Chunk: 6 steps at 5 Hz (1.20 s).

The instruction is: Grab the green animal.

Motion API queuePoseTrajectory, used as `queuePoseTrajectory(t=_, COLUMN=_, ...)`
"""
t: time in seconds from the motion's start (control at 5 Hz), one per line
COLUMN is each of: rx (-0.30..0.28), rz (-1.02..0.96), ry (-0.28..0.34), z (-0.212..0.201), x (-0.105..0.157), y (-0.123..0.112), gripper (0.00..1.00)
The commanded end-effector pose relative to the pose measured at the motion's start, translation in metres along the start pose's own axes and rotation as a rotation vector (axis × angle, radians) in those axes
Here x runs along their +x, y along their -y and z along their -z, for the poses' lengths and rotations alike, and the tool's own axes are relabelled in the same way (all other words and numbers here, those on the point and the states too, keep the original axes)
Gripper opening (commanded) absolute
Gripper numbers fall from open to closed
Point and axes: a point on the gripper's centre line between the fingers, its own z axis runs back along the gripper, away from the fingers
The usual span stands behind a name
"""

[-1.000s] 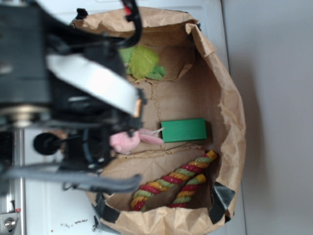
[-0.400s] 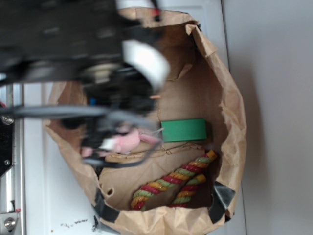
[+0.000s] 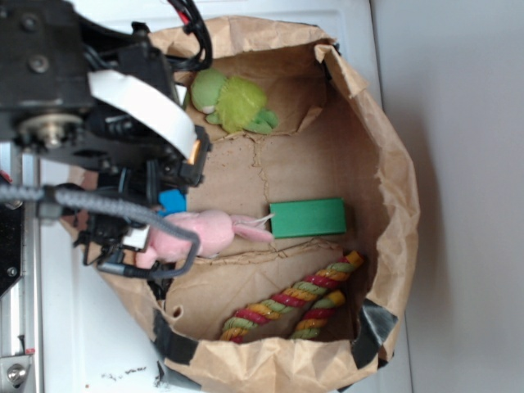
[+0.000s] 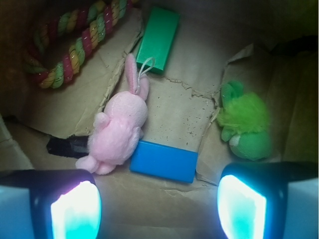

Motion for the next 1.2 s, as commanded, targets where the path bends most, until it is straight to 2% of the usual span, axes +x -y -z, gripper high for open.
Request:
queuePoseTrajectory(t=0.0, rx=0.024, rz=-0.016, ry=0.026, z=-0.009, x=0.004, y=-0.004, gripper=1.00)
queuePoseTrajectory(t=0.6, rx=0.024, rz=-0.016, ry=0.026, z=-0.009, x=0.004, y=-0.004, gripper=1.00)
queuePoseTrajectory(t=0.8, rx=0.008, rz=-0.025, ry=0.026, z=0.003, x=0.022, y=-0.017, gripper=1.00)
queuePoseTrajectory(t=1.0, rx=0.022, rz=-0.037, ry=0.023, z=0.015, x=0.031, y=-0.024, gripper=1.00)
